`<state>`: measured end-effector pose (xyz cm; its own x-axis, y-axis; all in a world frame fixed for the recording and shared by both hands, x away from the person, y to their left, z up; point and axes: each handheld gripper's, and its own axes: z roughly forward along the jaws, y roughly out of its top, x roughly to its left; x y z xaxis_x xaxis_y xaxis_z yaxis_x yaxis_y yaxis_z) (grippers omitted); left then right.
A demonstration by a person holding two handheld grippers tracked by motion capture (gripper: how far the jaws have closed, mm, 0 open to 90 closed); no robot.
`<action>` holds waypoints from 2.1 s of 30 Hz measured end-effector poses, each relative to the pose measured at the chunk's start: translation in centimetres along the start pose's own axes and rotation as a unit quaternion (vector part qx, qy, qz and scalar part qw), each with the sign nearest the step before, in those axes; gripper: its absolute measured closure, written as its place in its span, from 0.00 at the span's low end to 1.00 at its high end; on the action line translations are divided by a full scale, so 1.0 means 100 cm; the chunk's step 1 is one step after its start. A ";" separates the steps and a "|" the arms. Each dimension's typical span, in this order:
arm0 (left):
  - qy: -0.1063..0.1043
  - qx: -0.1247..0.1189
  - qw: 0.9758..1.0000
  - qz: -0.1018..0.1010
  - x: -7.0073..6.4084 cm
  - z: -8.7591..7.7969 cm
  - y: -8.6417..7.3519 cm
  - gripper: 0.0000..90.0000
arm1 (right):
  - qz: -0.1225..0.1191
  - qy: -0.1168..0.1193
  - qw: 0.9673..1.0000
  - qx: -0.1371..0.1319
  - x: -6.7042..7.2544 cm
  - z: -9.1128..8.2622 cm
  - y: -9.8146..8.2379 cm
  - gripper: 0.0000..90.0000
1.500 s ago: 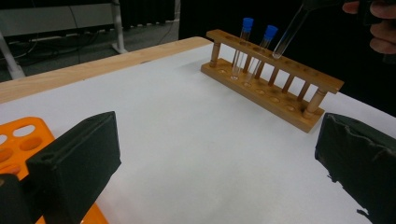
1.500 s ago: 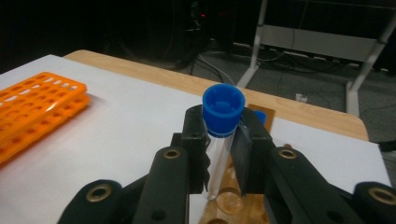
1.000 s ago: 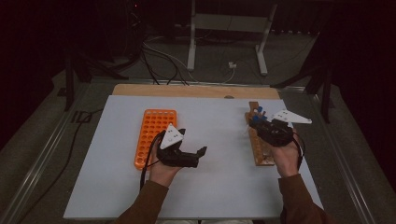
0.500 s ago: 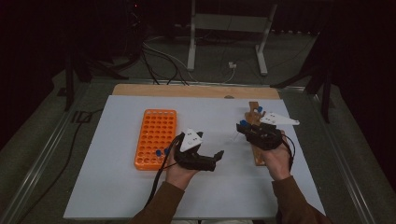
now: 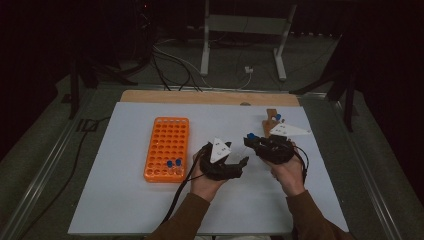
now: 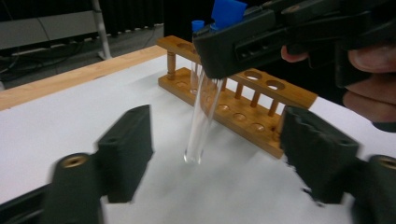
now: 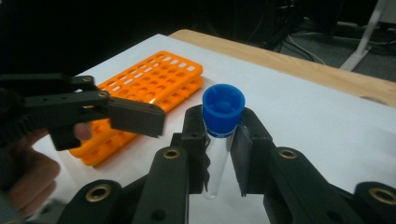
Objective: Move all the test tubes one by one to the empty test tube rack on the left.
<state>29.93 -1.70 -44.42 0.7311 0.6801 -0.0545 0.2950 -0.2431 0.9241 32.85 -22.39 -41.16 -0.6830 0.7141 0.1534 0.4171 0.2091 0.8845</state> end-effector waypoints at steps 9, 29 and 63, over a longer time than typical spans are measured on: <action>0.001 0.006 1.000 0.005 0.002 0.009 0.002 0.67 | 0.003 0.017 1.000 0.002 0.003 0.002 0.000 0.85; 0.003 0.017 1.000 0.011 0.003 0.017 0.002 0.84 | 0.001 0.023 1.000 0.013 0.007 0.006 -0.001 0.85; -0.005 -0.007 0.999 -0.032 0.023 -0.001 0.009 0.87 | 0.002 -0.010 0.999 -0.032 -0.015 -0.019 0.005 0.03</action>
<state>31.83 -0.26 -43.62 0.7174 0.6867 -0.1174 0.3331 -0.1901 0.9235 32.96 -24.66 -40.09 -0.6687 0.7286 0.1482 0.3798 0.1633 0.9106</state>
